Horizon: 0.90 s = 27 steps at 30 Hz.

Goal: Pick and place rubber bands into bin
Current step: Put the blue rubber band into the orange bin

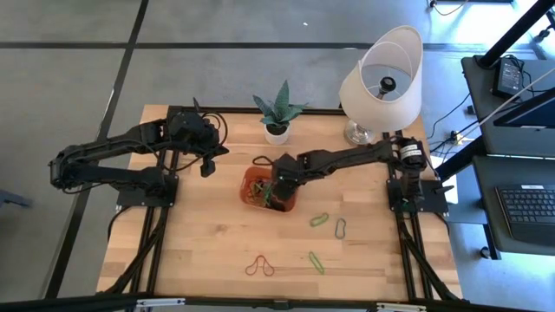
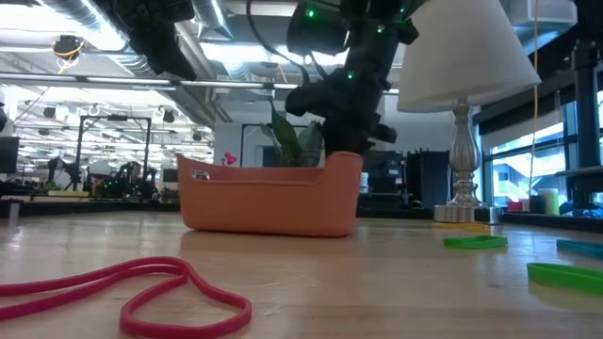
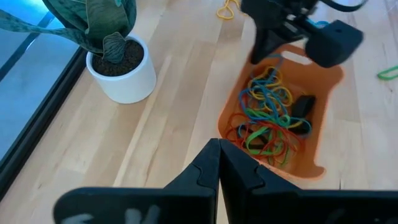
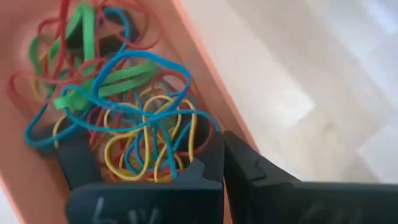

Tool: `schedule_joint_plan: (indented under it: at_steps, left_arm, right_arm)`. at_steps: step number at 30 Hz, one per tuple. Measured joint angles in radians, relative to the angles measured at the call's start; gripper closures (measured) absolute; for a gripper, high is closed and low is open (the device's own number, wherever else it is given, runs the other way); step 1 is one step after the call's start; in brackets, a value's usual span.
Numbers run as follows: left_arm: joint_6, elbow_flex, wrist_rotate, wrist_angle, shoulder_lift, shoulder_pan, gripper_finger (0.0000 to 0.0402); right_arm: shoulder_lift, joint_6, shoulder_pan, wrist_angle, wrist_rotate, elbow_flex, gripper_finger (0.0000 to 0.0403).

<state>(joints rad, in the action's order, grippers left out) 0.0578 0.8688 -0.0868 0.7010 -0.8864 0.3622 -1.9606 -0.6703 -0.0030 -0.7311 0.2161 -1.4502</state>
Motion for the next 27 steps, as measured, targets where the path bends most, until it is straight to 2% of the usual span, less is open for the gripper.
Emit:
schedule_joint_plan:
  at_steps: [7,14,17,20,27]
  left_arm:
    - [-0.001,0.000,0.000,0.000,0.000,0.000,0.0398]
    - [0.000,0.000,0.000,0.000,0.000,0.000,0.0398]
    - [0.000,0.000,0.000,0.000,0.000,0.000,0.0398]
    - [0.000,0.000,0.000,0.000,0.000,0.000,0.0398]
    - [0.008,0.000,0.002,0.000,0.000,0.000,0.0398]
  right_arm:
    - [0.000,0.073,-0.056,0.007,0.021,0.000,0.0403]
    - [0.000,0.094,-0.059,0.010,0.016,0.000,0.0403]
    - [0.009,0.079,-0.058,0.015,-0.042,0.000,0.0401]
    - [0.023,0.073,-0.055,0.036,-0.099,-0.010,0.0389]
    - [0.027,0.080,-0.032,0.048,-0.106,-0.111,0.0344]
